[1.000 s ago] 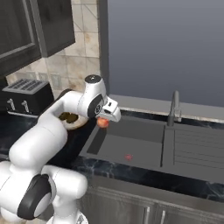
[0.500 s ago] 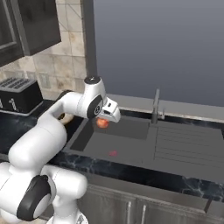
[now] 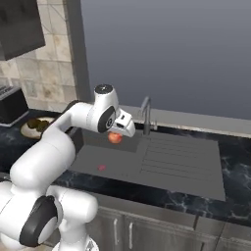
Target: Pick the avocados from the cabinet and place them in one bowl. Pick the peach from the sink and place it in the other bowl.
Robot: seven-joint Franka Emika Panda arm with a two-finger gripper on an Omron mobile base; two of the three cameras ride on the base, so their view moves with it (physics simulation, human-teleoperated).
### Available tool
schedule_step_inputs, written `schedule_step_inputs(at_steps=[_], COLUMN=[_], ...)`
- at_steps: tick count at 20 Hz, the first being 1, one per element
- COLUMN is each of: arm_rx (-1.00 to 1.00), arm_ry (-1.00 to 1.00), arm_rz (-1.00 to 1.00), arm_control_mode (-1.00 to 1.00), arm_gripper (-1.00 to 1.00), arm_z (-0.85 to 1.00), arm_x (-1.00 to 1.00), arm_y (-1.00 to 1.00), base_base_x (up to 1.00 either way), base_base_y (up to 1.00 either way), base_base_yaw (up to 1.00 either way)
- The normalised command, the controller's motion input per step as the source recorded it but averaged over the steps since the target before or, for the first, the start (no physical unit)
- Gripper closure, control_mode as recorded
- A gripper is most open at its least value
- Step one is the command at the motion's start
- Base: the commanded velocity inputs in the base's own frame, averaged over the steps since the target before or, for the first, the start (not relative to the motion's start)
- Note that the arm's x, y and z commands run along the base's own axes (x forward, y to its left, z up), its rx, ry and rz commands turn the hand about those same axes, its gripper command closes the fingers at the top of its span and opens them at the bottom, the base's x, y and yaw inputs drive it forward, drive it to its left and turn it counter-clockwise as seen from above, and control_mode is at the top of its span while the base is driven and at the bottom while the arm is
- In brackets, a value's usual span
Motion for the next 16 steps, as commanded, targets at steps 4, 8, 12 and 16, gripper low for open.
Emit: schedule_step_inputs(at_steps=[4,8,12,16], arm_rx=[0.0,0.0,0.0,0.0], arm_ry=[0.0,0.0,0.0,0.0], arm_rz=[0.0,0.0,0.0,0.0], arm_control_mode=[1.0,1.0,1.0,1.0], arm_gripper=[1.0,1.0,1.0,1.0], arm_z=[0.0,0.0,0.0,0.0], arm_x=[0.0,0.0,0.0,0.0], arm_y=[0.0,0.0,0.0,0.0], base_base_x=[0.15,0.18,0.24,0.28], base_base_y=[-0.68,-0.68,-0.65,-0.61], base_base_yaw=[0.0,0.0,0.0,0.0])
